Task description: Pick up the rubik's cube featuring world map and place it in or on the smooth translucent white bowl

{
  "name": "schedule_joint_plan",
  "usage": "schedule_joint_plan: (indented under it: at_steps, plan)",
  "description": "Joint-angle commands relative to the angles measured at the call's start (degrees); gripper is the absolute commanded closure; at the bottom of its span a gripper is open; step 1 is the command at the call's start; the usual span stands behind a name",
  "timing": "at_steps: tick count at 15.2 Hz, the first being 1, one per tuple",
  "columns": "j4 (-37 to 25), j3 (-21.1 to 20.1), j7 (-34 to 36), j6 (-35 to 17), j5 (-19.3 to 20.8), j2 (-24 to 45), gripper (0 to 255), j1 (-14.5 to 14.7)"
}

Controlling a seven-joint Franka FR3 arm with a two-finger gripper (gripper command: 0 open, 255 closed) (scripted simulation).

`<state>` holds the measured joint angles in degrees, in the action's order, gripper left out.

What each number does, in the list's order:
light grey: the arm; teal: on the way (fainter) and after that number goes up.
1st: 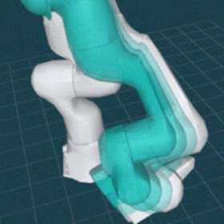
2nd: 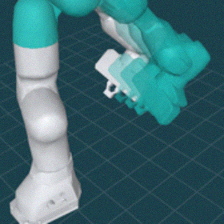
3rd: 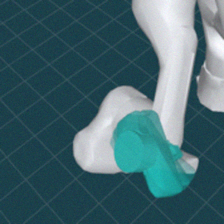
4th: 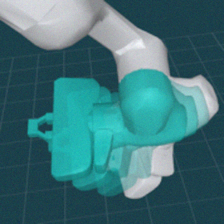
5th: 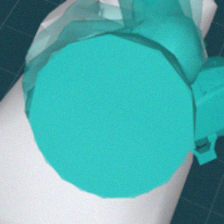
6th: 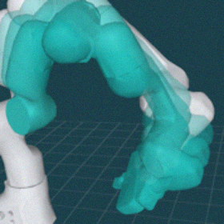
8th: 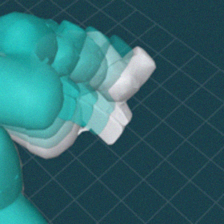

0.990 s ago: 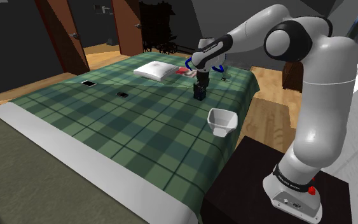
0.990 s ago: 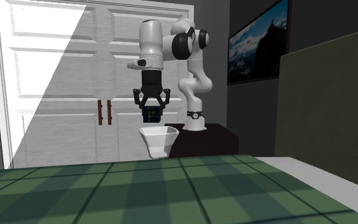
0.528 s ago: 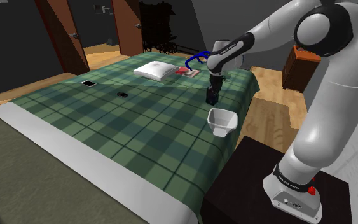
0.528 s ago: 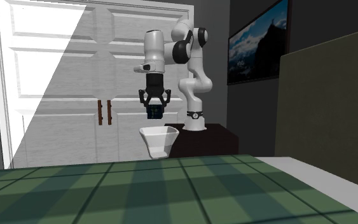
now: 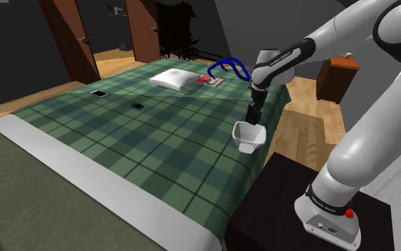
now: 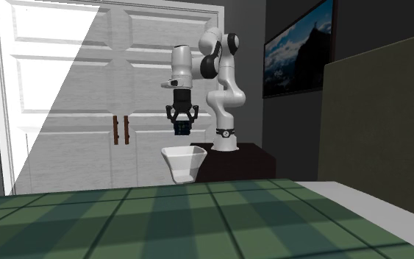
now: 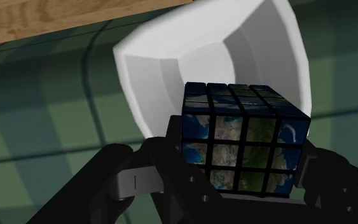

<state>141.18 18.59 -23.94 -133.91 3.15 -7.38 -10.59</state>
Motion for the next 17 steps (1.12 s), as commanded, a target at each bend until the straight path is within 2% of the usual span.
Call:
schedule_joint_plan:
  at_steps: [1, 12, 17]
  plan:
    - [1.13, 0.16, -0.34, -1.88, -0.20, 0.74, 255, -0.03]
    - [3.34, 0.42, -3.02, -11.33, -3.83, 8.34, 255, 0.35]
    - [3.34, 0.41, -3.02, -11.33, -3.83, 8.34, 255, 0.33]
